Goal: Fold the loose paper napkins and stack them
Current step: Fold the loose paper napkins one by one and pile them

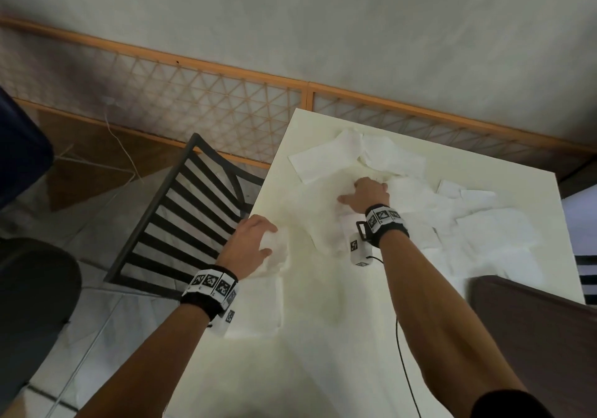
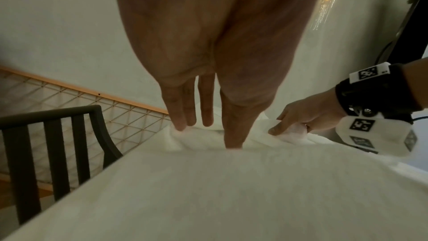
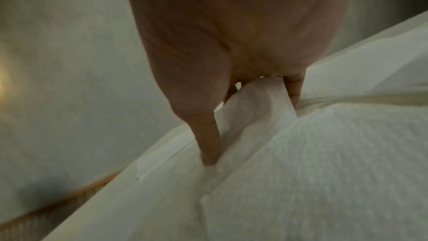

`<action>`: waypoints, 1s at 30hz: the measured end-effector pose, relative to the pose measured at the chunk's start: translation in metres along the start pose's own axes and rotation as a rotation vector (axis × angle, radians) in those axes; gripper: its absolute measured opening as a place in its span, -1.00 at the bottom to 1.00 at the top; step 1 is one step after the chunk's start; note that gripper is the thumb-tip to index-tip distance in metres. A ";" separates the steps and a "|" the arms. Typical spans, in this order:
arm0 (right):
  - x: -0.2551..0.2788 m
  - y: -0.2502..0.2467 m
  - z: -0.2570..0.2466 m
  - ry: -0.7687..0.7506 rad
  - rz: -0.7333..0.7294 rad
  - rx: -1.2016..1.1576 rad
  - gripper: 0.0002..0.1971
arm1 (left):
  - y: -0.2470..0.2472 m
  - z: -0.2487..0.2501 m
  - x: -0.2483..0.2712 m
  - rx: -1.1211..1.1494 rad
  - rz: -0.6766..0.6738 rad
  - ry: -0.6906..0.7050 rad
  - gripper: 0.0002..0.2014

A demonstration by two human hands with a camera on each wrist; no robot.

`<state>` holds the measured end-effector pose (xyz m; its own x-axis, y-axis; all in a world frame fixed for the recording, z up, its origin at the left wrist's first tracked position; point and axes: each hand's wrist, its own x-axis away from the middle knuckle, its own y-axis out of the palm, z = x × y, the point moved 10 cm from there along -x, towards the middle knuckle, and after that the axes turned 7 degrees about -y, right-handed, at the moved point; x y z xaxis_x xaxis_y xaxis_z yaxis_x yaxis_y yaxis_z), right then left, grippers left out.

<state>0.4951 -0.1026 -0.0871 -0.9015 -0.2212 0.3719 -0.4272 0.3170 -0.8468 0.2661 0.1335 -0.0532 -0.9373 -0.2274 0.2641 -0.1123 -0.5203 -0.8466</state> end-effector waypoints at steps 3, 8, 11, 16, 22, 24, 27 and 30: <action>0.020 -0.014 -0.016 -0.114 0.021 -0.103 -0.46 | -0.008 0.018 0.005 0.059 0.070 0.030 -0.61; 0.115 -0.072 -0.056 -0.303 0.195 -0.611 -0.69 | -0.029 0.045 0.015 0.428 0.128 -0.052 -0.46; 0.180 -0.099 -0.070 -0.367 0.222 -1.061 -0.81 | -0.032 0.061 0.023 0.785 0.042 -0.119 -0.32; 0.235 -0.095 -0.049 -0.334 0.259 -1.314 -0.67 | -0.043 0.087 0.038 1.216 -0.053 -0.147 -0.35; 0.252 -0.075 -0.010 -0.201 0.273 -1.276 -0.76 | -0.078 0.100 0.058 1.180 0.093 -0.032 -0.79; 0.256 -0.078 -0.006 -0.213 0.267 -1.250 -0.76 | -0.080 0.102 0.061 1.135 0.082 -0.012 -0.79; 0.262 -0.091 -0.004 -0.275 0.313 -1.215 -0.79 | -0.091 0.106 0.070 1.130 0.101 0.066 -0.80; 0.262 -0.097 0.000 -0.344 0.354 -1.248 -0.81 | -0.103 0.113 0.078 1.087 0.114 0.192 -0.70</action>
<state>0.3004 -0.1910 0.0921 -0.9915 -0.1137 -0.0635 -0.1198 0.9876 0.1019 0.2422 0.0767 0.1067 -0.9698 -0.2376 0.0544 0.2390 -0.9708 0.0201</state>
